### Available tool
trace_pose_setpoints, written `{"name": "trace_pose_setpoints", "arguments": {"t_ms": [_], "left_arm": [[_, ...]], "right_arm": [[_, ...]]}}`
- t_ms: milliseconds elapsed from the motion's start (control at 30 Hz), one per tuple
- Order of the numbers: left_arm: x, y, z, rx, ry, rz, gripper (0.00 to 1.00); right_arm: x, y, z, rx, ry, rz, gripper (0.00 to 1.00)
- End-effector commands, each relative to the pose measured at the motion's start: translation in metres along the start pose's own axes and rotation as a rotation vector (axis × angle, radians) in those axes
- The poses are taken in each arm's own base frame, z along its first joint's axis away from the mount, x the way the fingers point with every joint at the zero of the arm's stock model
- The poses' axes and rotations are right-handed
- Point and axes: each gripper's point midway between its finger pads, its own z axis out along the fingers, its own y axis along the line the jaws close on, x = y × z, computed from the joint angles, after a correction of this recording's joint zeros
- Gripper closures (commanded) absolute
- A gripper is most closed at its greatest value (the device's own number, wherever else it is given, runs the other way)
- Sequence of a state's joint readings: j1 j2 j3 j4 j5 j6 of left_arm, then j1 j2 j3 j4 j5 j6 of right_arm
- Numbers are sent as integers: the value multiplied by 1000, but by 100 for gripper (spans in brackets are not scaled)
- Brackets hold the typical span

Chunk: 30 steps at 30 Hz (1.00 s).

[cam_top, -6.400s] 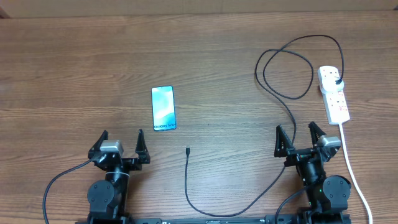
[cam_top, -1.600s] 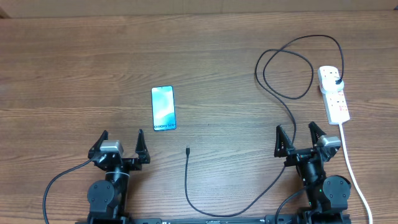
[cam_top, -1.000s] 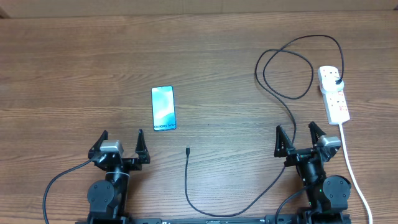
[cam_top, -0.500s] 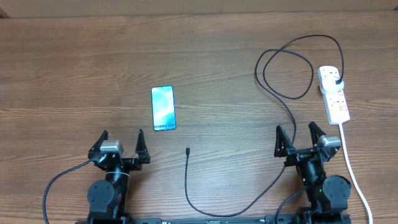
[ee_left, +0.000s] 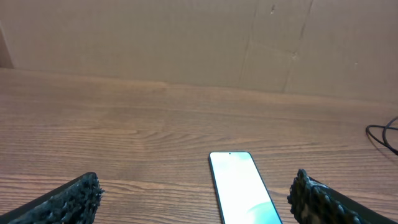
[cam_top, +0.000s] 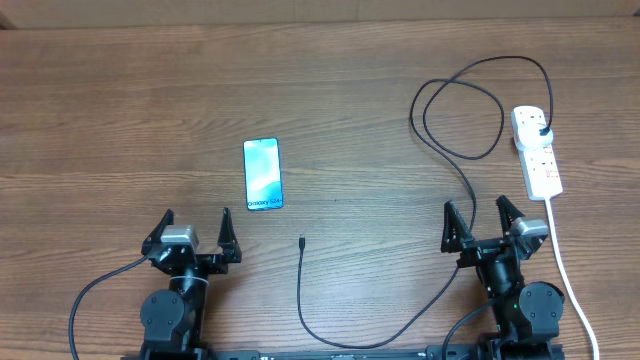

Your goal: Plug charger to phone and switch on socket

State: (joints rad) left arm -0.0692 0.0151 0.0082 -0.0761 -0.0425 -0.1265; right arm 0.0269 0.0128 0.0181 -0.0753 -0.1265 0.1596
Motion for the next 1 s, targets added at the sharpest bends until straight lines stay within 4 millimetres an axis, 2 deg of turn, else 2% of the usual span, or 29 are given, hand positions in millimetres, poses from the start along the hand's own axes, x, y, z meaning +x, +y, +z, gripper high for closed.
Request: {"name": "trace_pose_setpoints", "arguments": {"t_ms": [0,900,967], "left_arm": [[-1,4,0,-19,-10,17,0],[-1,4,0,-17,-10,12,0],[-5,-4,-1,26,-17,-32,0]], "right_arm": [[2,1,0,-8,-1,-5,0],[2,1,0,-9,-1,-5,0],[2,1,0,-9,-1,-5,0]]}}
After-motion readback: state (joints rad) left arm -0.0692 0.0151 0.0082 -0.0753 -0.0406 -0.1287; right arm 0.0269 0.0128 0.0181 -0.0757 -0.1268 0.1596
